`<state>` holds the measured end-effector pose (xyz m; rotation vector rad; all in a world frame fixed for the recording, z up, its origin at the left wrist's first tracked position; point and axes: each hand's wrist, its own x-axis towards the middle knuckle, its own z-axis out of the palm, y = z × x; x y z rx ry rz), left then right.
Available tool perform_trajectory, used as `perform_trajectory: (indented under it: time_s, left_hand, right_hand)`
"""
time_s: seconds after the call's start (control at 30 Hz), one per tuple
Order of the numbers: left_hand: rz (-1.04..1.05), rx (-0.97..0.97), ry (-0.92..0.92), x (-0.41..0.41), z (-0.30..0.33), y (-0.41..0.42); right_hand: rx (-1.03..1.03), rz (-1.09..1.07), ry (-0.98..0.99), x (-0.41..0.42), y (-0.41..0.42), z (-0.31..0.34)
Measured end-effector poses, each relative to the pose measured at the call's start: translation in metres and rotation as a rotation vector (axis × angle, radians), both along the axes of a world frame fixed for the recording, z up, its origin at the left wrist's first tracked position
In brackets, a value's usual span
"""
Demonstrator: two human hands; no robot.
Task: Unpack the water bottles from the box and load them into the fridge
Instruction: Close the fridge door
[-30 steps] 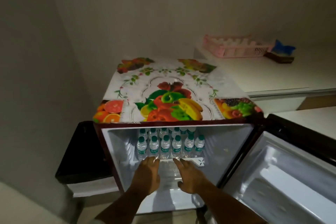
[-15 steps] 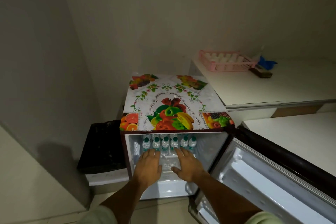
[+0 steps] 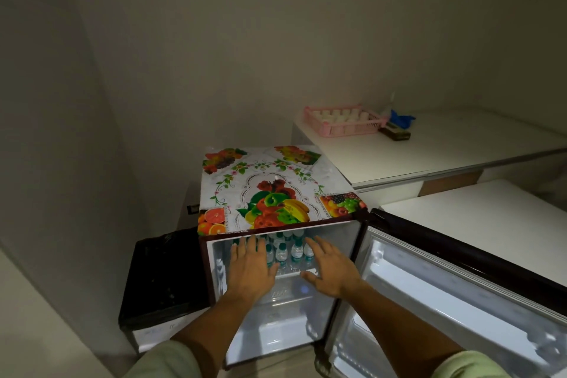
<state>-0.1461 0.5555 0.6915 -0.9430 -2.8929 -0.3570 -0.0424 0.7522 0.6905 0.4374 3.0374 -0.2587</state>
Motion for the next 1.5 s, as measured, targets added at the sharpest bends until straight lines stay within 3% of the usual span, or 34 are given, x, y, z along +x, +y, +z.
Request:
perform_trajectory:
  time_s: [0.37,0.67,1.1,1.33,1.5]
  left_hand:
    - [-0.02,-0.008,0.009,0.03,0.016,0.048]
    - [-0.002,-0.004,0.062,0.102,0.028,0.137]
    - [0.007,-0.033,0.022,0.187,0.021,0.232]
    - [0.045,-0.033,0.026,0.204,0.022,0.235]
    - [0.064,-0.064,0.034,0.215,0.018,0.23]
  right_hand:
    - [0.088,-0.008,0.099,0.036,0.058,0.022]
    - [0.148,-0.048,0.141,0.11,0.163,0.036]
    - [0.194,-0.217,0.013,0.206,0.306,0.02]
    - [0.081,-0.311,-0.07,0.221,0.336,0.003]
    - [0.116,-0.307,-0.088,0.223,0.333,-0.006]
